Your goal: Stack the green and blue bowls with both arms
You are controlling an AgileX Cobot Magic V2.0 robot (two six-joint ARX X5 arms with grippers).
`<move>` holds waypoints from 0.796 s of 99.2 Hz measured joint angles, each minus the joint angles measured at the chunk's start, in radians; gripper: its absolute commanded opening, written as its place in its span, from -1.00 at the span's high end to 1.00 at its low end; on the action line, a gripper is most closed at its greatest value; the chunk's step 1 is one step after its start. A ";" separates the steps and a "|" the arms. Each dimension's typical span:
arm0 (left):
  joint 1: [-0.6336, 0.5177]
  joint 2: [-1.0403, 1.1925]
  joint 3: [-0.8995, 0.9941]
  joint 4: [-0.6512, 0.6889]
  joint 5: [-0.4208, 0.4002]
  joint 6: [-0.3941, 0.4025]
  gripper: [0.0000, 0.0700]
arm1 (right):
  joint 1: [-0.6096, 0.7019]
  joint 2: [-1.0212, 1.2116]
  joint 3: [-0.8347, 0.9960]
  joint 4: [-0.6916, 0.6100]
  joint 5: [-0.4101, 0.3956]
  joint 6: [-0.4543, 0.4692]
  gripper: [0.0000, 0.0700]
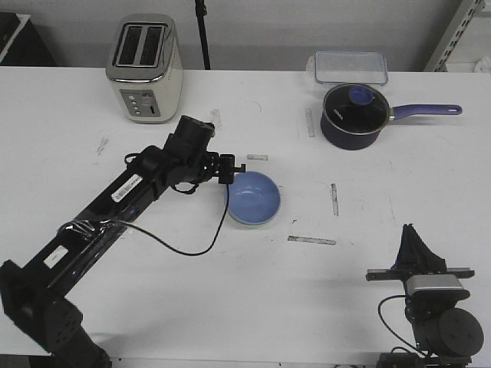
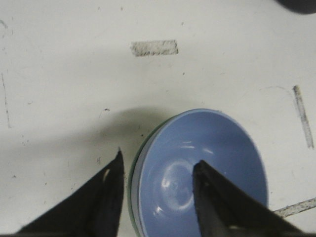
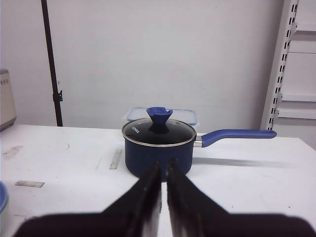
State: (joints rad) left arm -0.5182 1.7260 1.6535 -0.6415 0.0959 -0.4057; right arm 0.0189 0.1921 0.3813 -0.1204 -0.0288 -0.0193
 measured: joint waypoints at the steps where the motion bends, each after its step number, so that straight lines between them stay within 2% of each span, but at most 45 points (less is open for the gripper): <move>1: 0.002 -0.008 -0.011 0.013 0.000 0.000 0.76 | 0.000 0.000 0.000 0.000 0.000 0.000 0.97; 9: 0.020 -0.072 -0.103 0.115 0.001 0.000 0.92 | 0.000 0.000 0.000 0.000 0.000 0.000 0.97; 31: 0.107 -0.267 -0.407 0.377 -0.001 0.002 1.00 | 0.000 0.000 0.000 0.000 0.000 0.000 0.97; 42: 0.156 -0.387 -0.593 0.537 0.000 0.035 1.00 | 0.000 0.000 0.000 0.000 0.000 0.000 0.97; 49: 0.191 -0.460 -0.705 0.635 0.000 0.079 1.00 | 0.000 0.000 0.000 0.000 0.000 0.000 0.97; 59: 0.260 -0.574 -0.871 0.738 0.000 0.180 1.00 | 0.000 0.000 0.000 0.000 0.000 0.000 0.97; 71: 0.341 -0.698 -1.010 0.753 -0.002 0.309 1.00 | 0.000 0.000 0.000 0.000 0.000 0.000 0.97; 79: 0.394 -0.783 -1.075 0.753 -0.001 0.364 1.00 | 0.000 0.000 0.000 0.000 0.000 0.000 0.97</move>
State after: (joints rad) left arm -0.1242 0.9432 0.5785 0.1120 0.0948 -0.0414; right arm 0.0189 0.1917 0.3813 -0.1200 -0.0288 -0.0193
